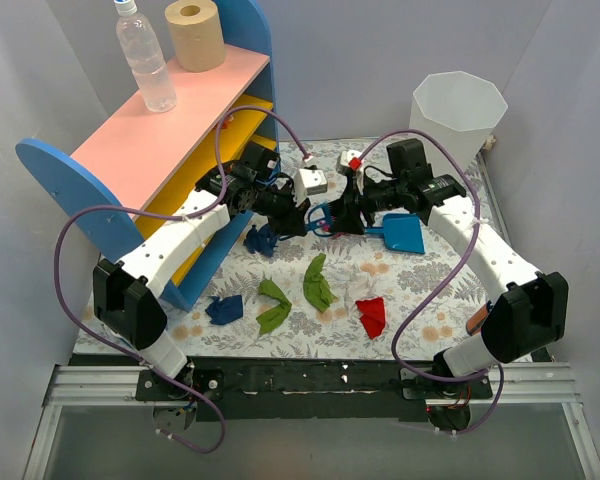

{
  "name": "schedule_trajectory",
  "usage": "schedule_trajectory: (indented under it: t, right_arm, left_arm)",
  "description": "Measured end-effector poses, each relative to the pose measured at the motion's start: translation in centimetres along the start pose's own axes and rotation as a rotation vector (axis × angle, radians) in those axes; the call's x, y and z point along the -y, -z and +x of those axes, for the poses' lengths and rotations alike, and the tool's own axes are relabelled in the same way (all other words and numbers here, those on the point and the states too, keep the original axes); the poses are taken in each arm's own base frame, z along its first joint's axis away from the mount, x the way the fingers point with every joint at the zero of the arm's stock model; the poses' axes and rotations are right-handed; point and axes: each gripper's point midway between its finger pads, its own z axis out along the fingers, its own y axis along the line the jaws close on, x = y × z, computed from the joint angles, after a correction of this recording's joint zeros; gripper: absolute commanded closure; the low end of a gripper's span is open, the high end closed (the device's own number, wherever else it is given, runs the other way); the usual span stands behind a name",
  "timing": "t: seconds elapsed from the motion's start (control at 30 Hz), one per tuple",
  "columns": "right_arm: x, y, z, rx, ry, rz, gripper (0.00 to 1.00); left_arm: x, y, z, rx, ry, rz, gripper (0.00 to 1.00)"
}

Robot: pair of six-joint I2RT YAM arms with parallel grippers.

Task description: Sweep away the paper scraps from the table

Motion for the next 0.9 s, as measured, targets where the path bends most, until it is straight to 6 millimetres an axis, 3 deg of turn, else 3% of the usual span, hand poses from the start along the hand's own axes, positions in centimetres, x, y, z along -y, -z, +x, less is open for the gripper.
schedule_trajectory:
  t: [0.07, 0.1, 0.17, 0.2, 0.23, 0.33, 0.47, 0.63, 0.9]
  right_arm:
    - [0.2, -0.1, -0.5, 0.017, -0.01, 0.006, 0.75]
    - [0.2, -0.1, -0.7, 0.026, -0.019, 0.008, 0.94]
    - [0.4, -0.2, -1.2, 0.044, -0.024, 0.008, 0.99]
    - [0.3, -0.2, -1.3, 0.049, -0.033, 0.001, 0.99]
    - [0.3, -0.2, -1.3, 0.052, -0.038, -0.002, 0.99]
    - [0.3, 0.2, -1.2, 0.07, -0.074, -0.021, 0.99]
    - [1.1, 1.9, -0.9, 0.157, -0.227, -0.052, 0.99]
    - [2.8, 5.3, 2.3, 0.268, -0.536, -0.074, 0.99]
    - [1.7, 5.6, 2.2, 0.301, -0.639, -0.16, 0.99]
  left_arm:
    - [0.1, 0.0, -0.3, 0.011, 0.01, 0.003, 1.0]
    - [0.1, -0.1, -0.4, 0.017, 0.015, 0.003, 1.0]
    - [0.1, -0.1, -0.7, 0.027, 0.025, 0.005, 0.95]
    - [0.2, -0.1, -0.7, 0.03, 0.035, 0.007, 0.85]
    - [0.2, -0.1, -0.8, 0.032, 0.045, 0.007, 0.68]
    - [0.1, -0.1, -1.1, 0.043, 0.086, 0.001, 0.58]
    - [0.0, -0.2, -2.5, 0.091, 0.16, -0.009, 0.56]
    - [-0.1, -0.7, -3.8, 0.168, 0.287, 0.025, 0.56]
    - [-0.3, -3.0, -5.0, 0.235, 0.514, 0.225, 0.7]
